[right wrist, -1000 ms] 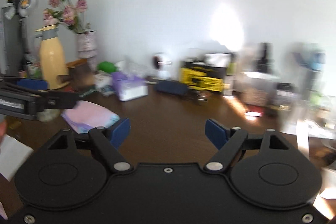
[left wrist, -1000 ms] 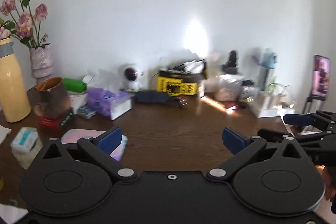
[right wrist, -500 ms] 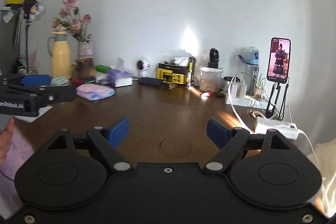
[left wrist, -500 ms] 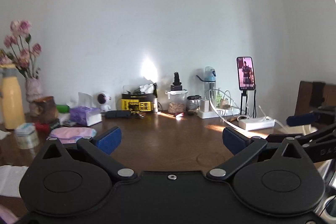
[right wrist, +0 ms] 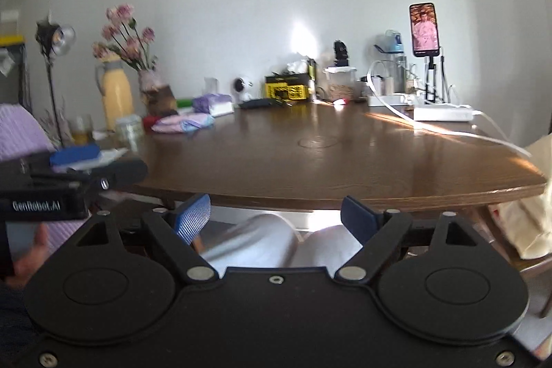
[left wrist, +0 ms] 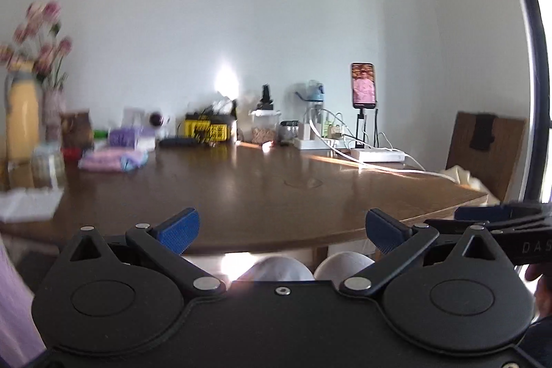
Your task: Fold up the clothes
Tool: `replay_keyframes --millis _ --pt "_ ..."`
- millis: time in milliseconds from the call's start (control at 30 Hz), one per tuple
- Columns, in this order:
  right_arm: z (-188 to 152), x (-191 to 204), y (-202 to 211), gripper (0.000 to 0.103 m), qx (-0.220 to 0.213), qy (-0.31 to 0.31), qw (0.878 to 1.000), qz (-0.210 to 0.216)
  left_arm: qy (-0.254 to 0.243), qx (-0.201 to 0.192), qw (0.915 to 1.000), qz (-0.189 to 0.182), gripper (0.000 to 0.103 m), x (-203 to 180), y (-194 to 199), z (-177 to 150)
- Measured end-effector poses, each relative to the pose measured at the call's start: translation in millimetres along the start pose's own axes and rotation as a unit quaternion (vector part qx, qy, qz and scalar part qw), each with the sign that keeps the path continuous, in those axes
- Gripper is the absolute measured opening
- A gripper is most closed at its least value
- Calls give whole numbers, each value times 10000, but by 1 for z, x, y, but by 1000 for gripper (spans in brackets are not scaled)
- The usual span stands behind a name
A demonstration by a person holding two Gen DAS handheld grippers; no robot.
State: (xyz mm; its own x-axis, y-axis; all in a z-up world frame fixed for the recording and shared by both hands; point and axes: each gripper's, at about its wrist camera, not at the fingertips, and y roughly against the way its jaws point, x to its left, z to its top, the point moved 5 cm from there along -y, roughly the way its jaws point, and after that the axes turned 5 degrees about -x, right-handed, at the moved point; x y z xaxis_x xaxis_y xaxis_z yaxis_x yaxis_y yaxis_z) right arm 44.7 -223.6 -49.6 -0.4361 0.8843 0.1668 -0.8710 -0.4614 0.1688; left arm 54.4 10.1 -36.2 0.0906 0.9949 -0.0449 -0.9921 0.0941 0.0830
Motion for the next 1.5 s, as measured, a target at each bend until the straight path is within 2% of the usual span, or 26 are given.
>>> replay_keyframes --millis 133,300,600,933,1100,1267,1500 --pt "-7 15 6 87 40 295 9991 292 -42 -160 9994 293 103 2 8 0" --pt "-3 25 9 87 -134 663 9970 385 -46 -148 9994 297 103 2 9 -1" --pt "-7 34 5 87 -114 700 9956 609 -179 -187 9994 228 103 -1 9 -3" --pt "-4 35 9 88 -200 794 9949 594 -202 -290 9992 159 103 -3 9 1" --pt "-7 33 6 88 -150 697 9956 612 -259 -310 9992 -55 103 -7 8 0" --pt "-6 36 9 88 -262 867 9943 571 -211 -247 9995 -21 103 -6 7 -2" --pt "-9 34 3 88 -144 759 9956 522 -183 -114 9997 104 103 -4 2 -4"
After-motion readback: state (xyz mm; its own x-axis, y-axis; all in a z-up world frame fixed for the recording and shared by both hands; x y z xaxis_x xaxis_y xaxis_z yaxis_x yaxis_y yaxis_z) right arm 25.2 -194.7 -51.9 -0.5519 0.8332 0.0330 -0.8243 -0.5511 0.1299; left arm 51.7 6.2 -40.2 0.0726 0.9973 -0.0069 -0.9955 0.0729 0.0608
